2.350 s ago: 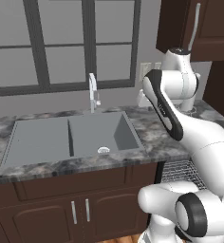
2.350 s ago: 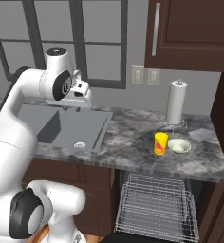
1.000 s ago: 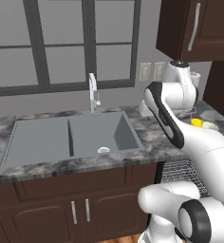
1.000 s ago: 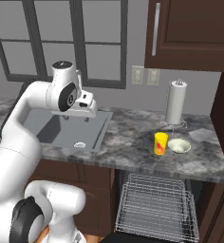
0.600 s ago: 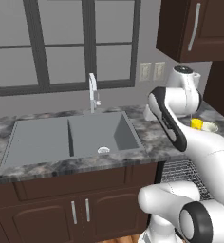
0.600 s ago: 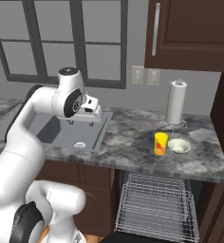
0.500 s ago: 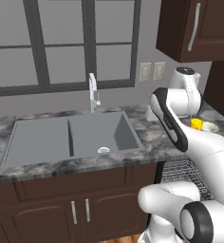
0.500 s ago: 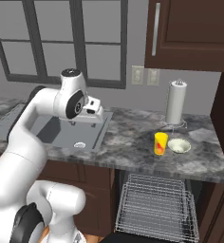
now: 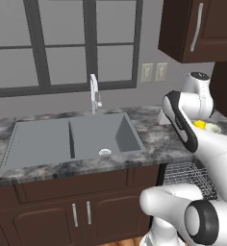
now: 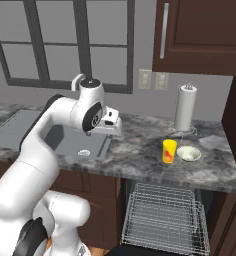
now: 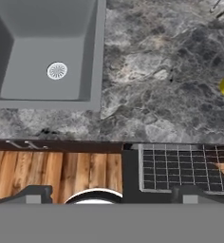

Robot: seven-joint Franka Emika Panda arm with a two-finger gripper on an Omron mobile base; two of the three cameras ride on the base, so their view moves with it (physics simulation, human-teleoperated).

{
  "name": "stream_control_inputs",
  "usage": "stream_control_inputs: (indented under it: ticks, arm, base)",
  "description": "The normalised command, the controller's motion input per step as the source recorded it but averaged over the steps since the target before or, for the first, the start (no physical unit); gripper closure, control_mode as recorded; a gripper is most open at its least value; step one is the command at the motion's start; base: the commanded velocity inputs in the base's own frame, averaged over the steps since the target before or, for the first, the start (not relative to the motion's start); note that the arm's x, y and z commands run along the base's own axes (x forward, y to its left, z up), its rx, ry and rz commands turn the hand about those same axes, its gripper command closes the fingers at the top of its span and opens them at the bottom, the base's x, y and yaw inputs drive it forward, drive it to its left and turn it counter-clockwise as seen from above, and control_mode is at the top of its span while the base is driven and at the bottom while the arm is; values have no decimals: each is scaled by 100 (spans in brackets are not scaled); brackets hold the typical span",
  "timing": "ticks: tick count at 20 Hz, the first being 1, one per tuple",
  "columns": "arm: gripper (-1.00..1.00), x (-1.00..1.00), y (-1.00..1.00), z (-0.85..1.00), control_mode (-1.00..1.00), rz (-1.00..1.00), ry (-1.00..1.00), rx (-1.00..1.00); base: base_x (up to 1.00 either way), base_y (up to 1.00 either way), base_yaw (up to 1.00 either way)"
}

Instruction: Pick up the cup and bowl from the counter, place them in the dishwasher, and close the dishwasher door.

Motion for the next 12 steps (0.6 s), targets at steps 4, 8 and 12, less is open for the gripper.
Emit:
stream_control_inputs:
  ticks: [4, 8, 12]
  arm:
    - [-100, 25, -36, -13, -100, 0, 0, 1]
    - [-100, 26, -35, -13, -100, 0, 0, 1]
    - [-100, 26, -34, -15, -100, 0, 0, 2]
  base:
    - [0, 0, 0]
    - [0, 0, 0]
    - [0, 0, 0]
